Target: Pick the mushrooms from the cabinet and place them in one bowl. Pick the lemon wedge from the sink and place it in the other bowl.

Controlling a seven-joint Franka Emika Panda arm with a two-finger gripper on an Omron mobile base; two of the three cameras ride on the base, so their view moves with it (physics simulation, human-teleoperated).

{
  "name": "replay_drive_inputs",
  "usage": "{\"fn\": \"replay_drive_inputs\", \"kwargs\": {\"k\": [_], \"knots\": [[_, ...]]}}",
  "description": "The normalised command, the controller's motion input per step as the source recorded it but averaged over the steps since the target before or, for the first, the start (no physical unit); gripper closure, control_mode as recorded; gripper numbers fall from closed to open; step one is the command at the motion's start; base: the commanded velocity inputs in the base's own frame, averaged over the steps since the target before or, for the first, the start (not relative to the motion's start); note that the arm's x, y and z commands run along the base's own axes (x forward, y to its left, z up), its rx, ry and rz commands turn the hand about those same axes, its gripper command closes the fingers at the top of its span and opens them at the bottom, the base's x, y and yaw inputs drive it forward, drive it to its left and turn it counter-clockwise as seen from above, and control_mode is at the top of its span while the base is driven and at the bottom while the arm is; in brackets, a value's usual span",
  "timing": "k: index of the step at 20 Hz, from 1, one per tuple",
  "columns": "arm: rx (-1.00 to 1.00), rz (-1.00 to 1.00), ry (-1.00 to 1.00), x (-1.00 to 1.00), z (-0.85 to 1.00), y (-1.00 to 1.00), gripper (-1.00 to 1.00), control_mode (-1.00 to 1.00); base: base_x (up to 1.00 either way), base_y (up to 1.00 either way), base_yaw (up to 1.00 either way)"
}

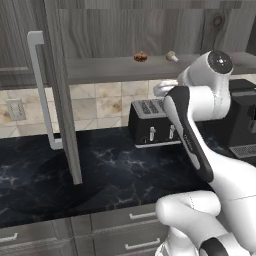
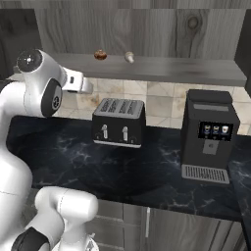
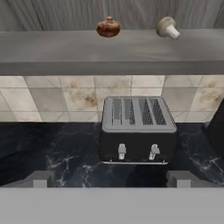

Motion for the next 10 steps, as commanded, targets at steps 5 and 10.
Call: {"fn": "replay_drive_inputs", "kwargs": {"k": [5,10], "knots": [[0.05,-0.07,-0.10,0.02,0.60,0.04,-1.00,-1.00,0.00,0.00,0.00],[0.05,-0.05,-0.04,0.10,0.54,0.01,-1.00,-1.00,0.00,0.00,0.00]]}}
